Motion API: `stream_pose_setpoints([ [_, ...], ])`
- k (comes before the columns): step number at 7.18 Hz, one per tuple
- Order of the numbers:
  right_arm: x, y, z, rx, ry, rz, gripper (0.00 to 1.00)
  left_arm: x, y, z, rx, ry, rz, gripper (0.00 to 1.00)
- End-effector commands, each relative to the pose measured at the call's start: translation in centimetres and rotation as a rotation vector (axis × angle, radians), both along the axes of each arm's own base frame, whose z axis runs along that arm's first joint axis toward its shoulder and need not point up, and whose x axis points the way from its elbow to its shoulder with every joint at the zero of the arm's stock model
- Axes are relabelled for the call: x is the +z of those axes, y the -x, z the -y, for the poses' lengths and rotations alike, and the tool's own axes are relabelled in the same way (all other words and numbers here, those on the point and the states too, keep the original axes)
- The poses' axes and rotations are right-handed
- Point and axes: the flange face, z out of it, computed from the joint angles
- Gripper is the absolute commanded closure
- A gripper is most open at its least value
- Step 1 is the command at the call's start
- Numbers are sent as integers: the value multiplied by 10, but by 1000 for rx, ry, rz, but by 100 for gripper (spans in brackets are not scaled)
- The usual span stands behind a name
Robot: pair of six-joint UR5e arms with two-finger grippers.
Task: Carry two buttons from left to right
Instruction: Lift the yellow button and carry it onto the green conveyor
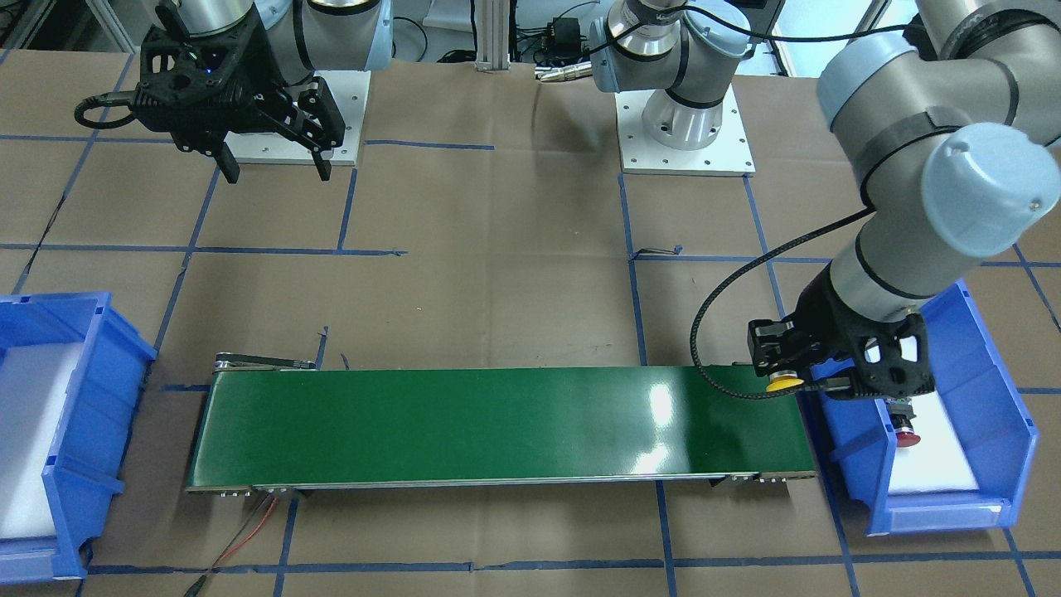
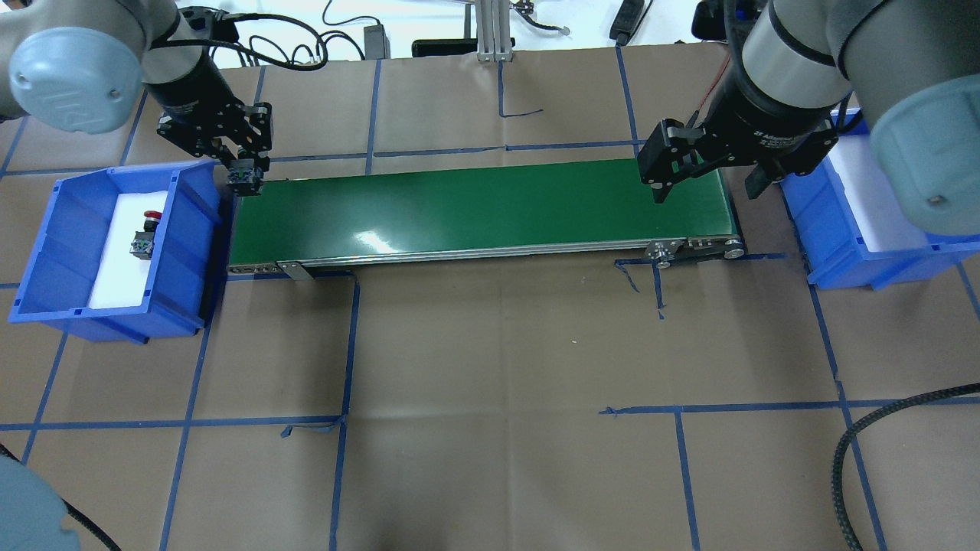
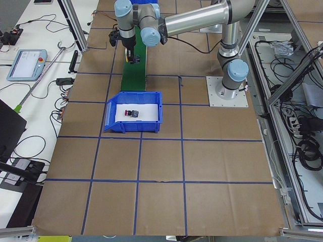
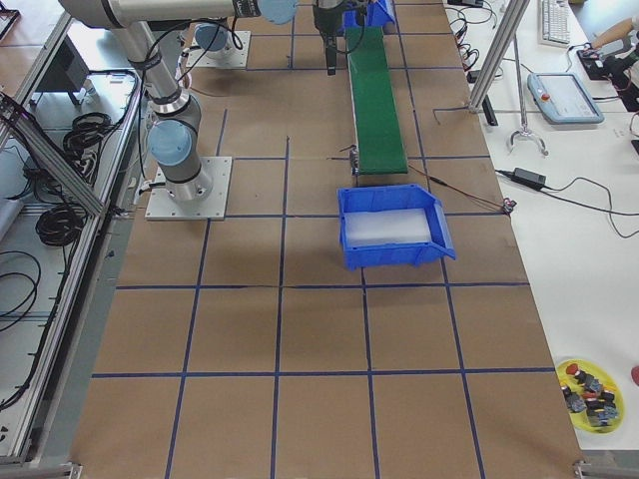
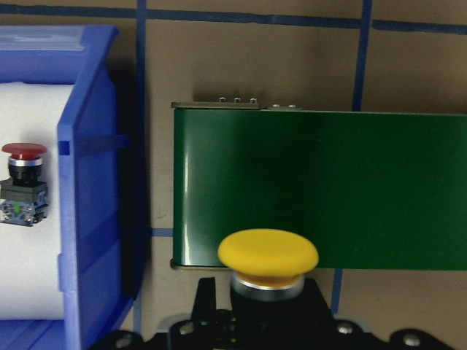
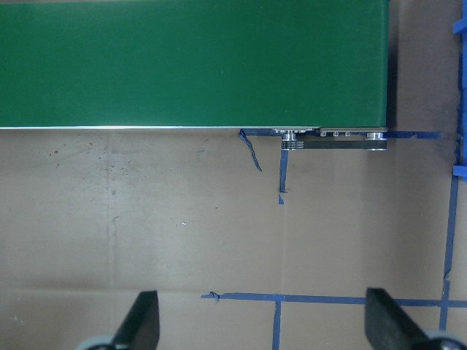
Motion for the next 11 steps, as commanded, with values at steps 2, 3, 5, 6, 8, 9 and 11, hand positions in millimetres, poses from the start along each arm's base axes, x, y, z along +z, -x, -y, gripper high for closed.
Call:
stream_pose_setpoints([
  [2,3,0,1,1,17,1,0,-73,17,8,-6,-16,-1,98],
  [3,2,0,1,1,16,1,0,-94,17,10,-9,11,3,98],
  [5,3,0,1,-2,18,4,0,-115,17,2,-7,4,2,97],
  [6,5,-1,1,-2,23,6,0,-120,17,3,-7,13,3,96],
  [8,6,0,1,-4,25,-1,0,-122,17,3,0,13,4,6],
  [9,7,0,0,-4,28,-1,0,-122,16,4,8,14,2,1],
  [11,6,0,0,-2,26,2,0,-82,10,10,12,83,10,0],
])
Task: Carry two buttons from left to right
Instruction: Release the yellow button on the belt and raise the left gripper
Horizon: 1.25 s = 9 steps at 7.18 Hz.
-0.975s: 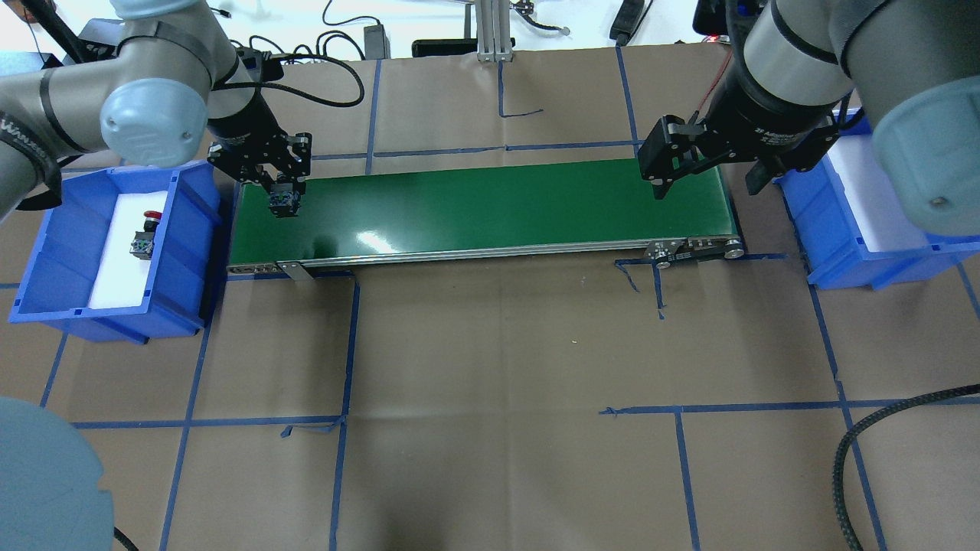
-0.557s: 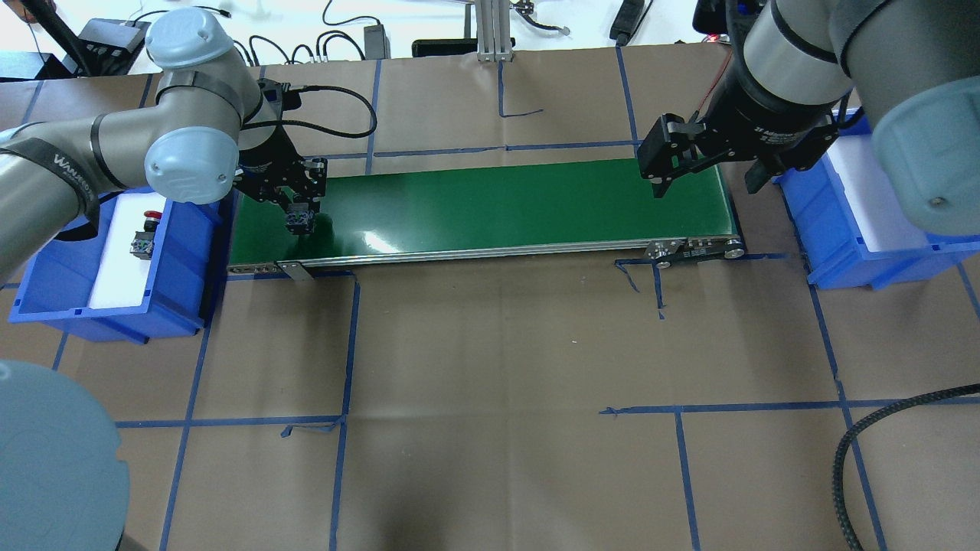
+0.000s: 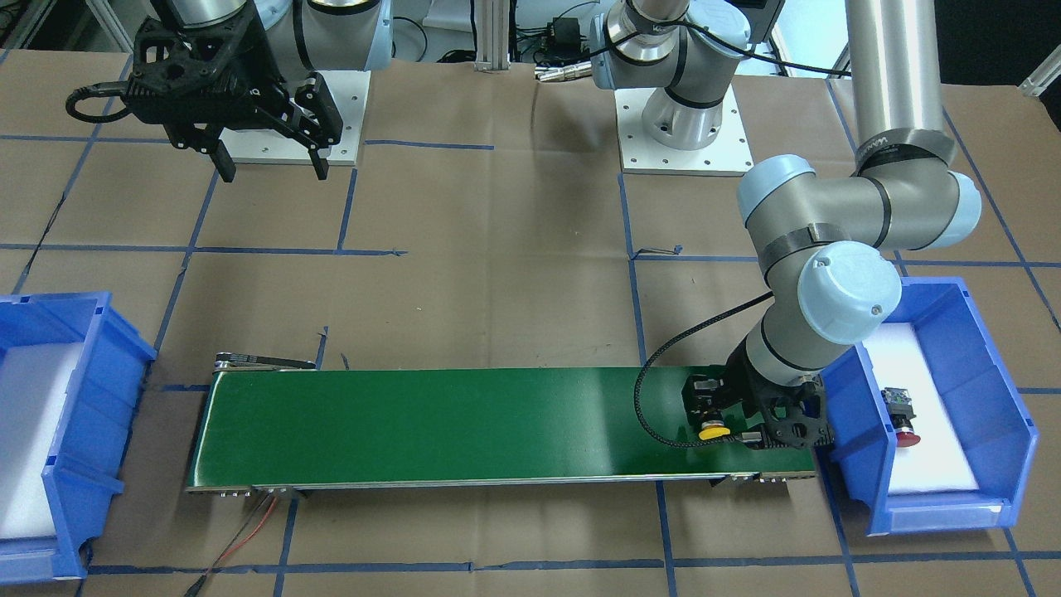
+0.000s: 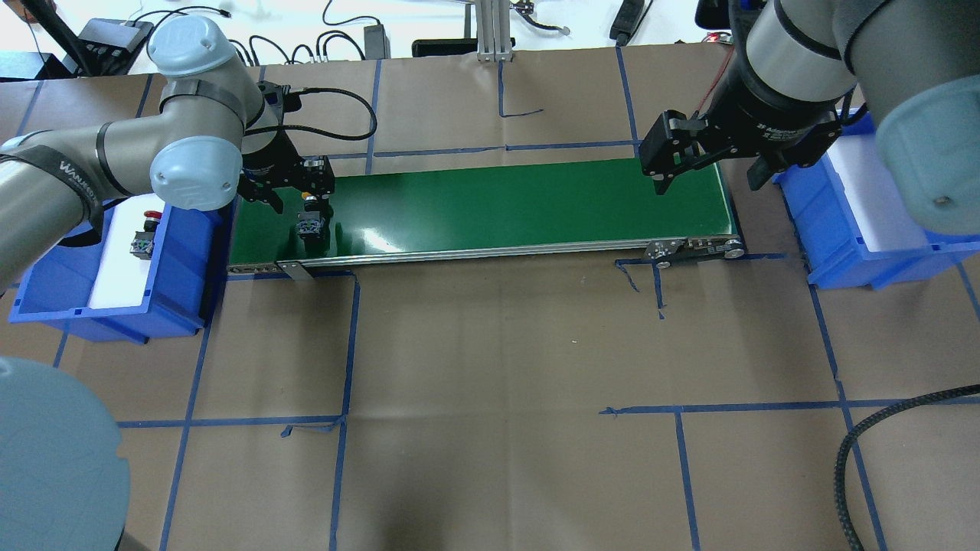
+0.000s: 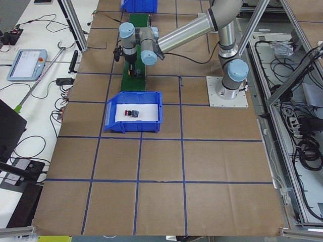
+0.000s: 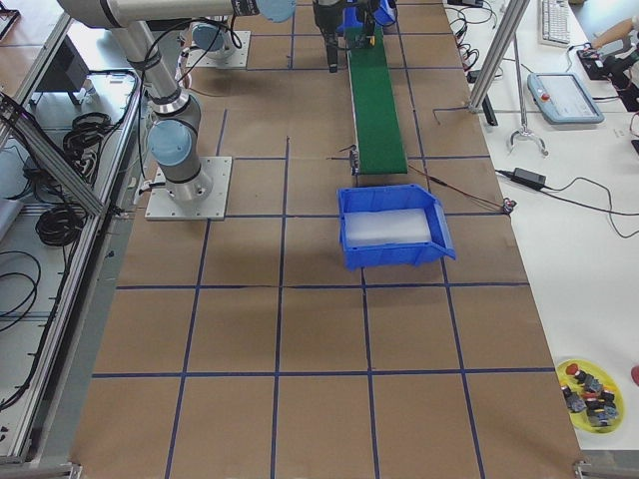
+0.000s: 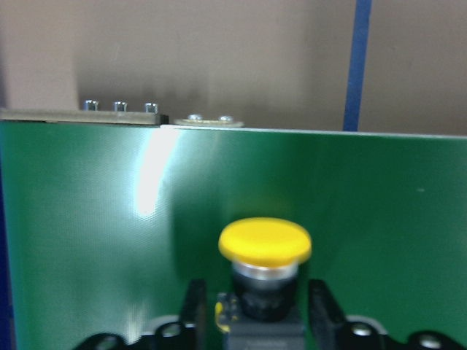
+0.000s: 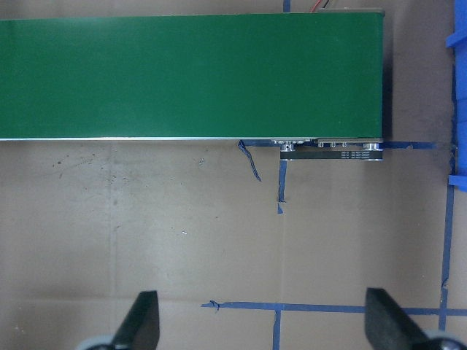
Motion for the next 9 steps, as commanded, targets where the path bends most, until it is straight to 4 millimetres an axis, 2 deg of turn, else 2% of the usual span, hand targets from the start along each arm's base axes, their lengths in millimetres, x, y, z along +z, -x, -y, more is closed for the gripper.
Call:
stream_pose_setpoints([
  [1,0,0,0,1,-1,1,0,44,-5,0,6,60,5,0],
  [2,0,0,0,1,-1,3,0,72,-4,-14,6,46,1,0],
  [4,-3,0,1,4,-7,4,0,148,1,-44,6,-22,-10,0],
  [5,-2,0,1,6,-4,4,0,176,2,-50,5,-48,-10,0],
  [6,0,0,0,4,-1,4,0,182,1,-48,5,-58,-7,0],
  [7,-3,0,-2,4,-21,3,0,179,-1,-45,-3,-60,-4,0],
  [8,-2,0,-3,5,-21,1,0,178,-11,-43,6,-57,-2,0],
  [9,-1,0,-3,4,-18,5,0,179,-47,-40,0,-54,-5,0],
])
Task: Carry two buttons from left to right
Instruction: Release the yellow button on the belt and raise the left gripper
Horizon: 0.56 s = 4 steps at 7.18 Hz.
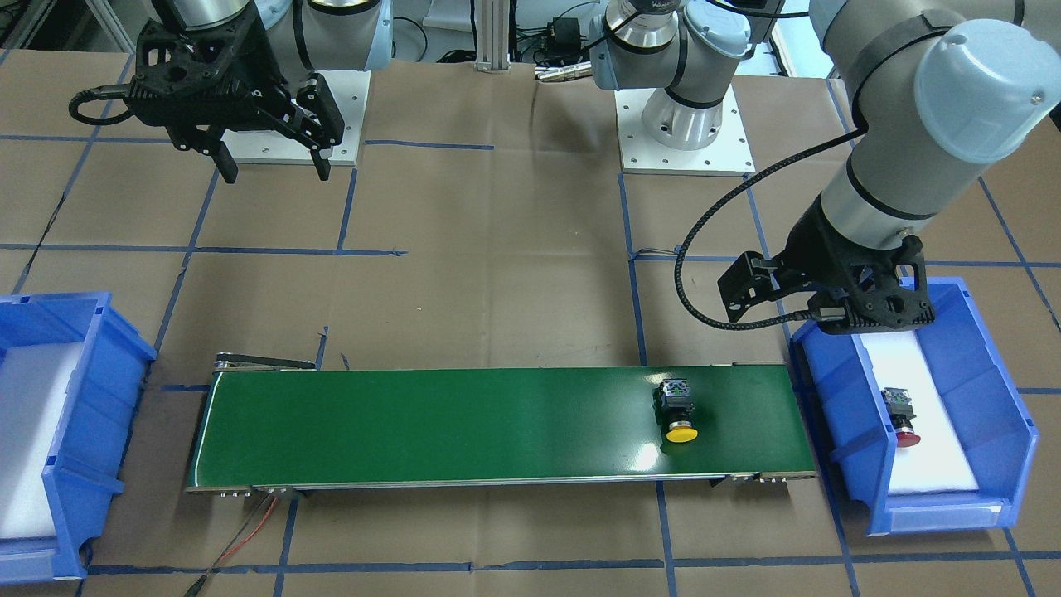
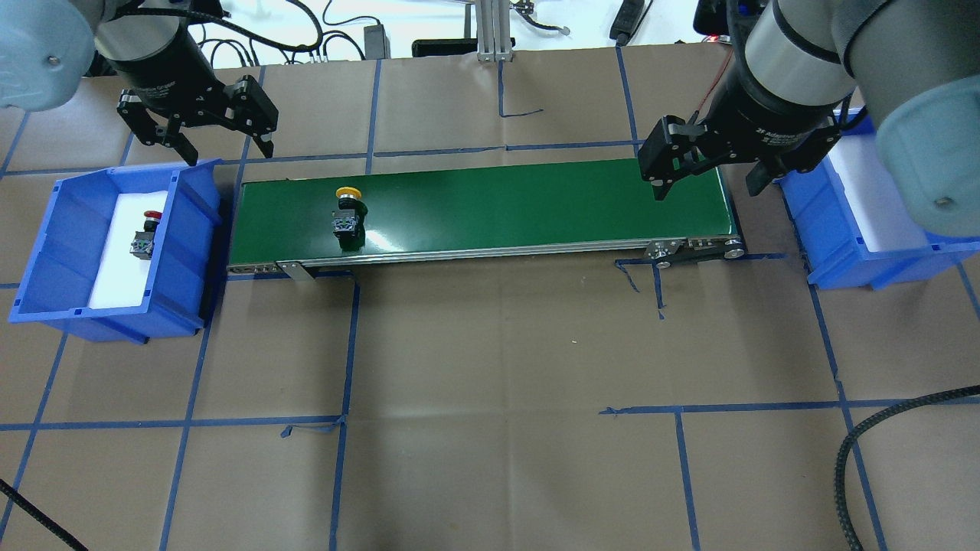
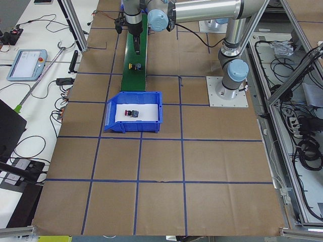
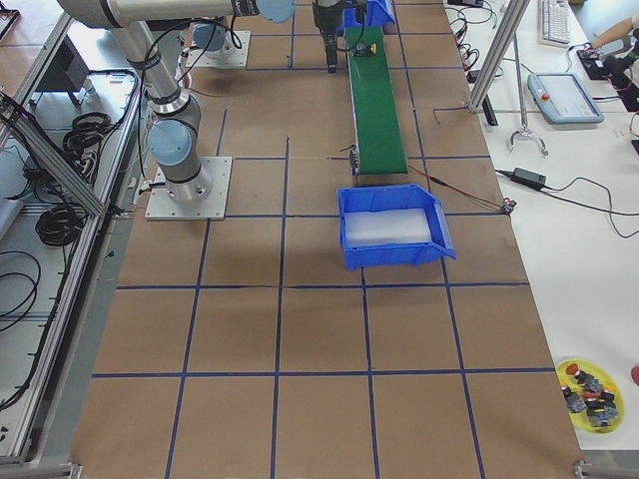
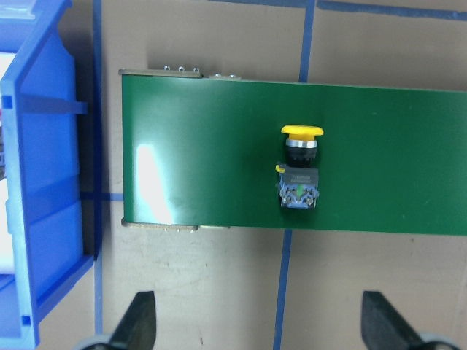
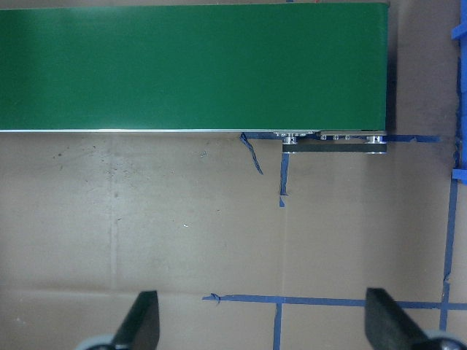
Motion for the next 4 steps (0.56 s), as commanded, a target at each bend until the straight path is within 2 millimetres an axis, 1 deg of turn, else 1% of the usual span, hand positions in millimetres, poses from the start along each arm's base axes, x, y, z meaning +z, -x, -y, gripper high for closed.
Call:
stream_pose_setpoints([
  [1,4,0,-1,0,4,5,0,1,-78,4,36,5,-5,0],
  [2,5,0,0,0,6,5,0,0,-114,2,25,5,-5,0],
  [3,6,-1,0,3,9,4,0,-1,-142,-1,3,5,-8,0],
  [4,5,-1,0,3,11,4,0,-7,-174,-4,-28,-2,-14,0],
])
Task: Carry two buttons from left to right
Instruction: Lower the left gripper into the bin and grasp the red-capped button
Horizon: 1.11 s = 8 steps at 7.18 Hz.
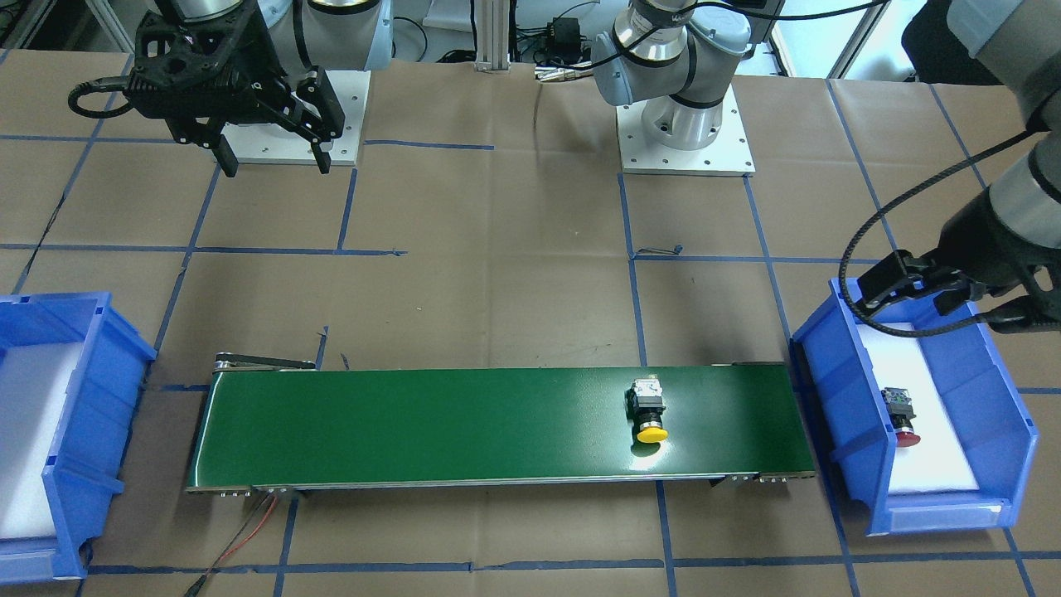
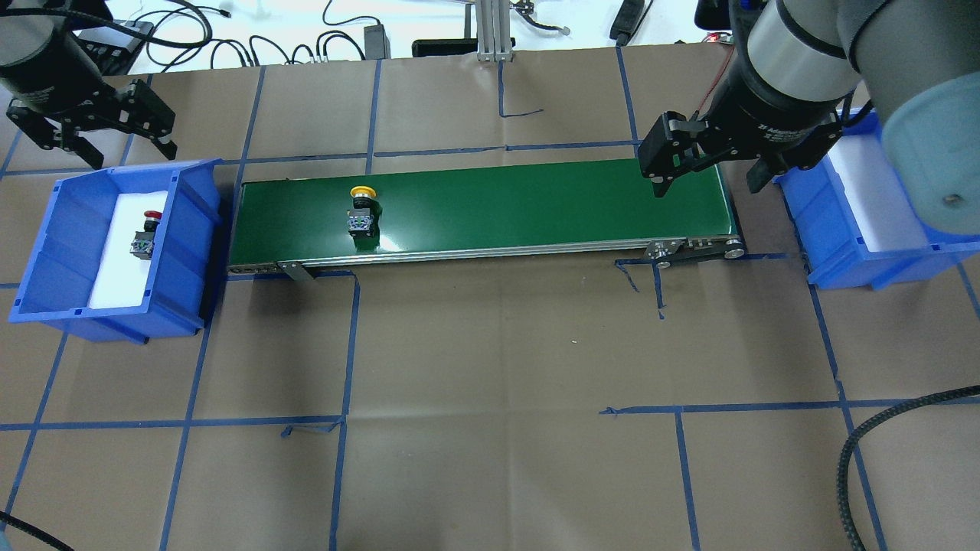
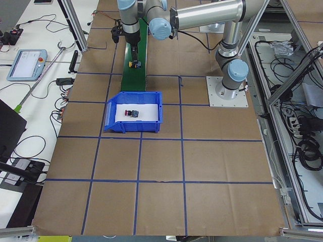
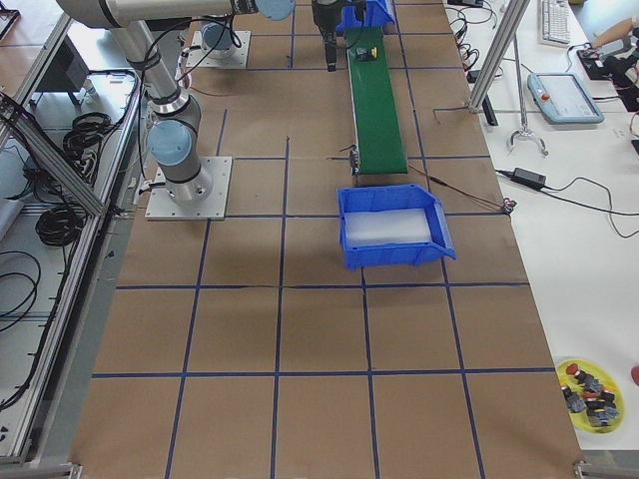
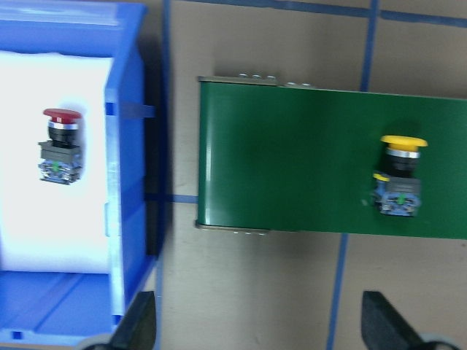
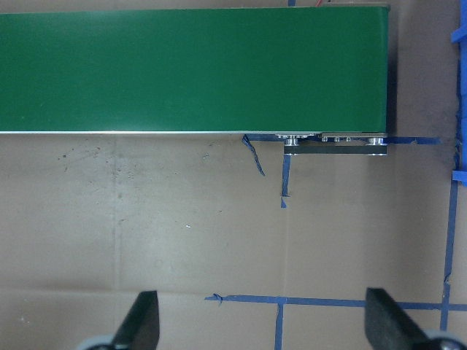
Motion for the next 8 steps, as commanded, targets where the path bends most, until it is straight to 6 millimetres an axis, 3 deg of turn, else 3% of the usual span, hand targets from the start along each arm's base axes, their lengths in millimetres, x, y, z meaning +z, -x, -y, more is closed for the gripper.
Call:
stream_pose_setpoints([
  [1,1,0,1,0,6,0,0,-13,-65,-5,-50,-9,-11,0],
  [2,1,0,0,1,3,-2,0,-21,-83,-2,-69,-3,-10,0],
  [4,1,1,0,-1,1,-2,0,-50,-95,16,-72,5,-8,0],
  [6,2,0,0,1,10,-1,0,-103,-106,37,-87,33,-4,1],
  [8,1,1,0,-1,3,-2,0,-134,-117,47,-96,34,-2,1],
])
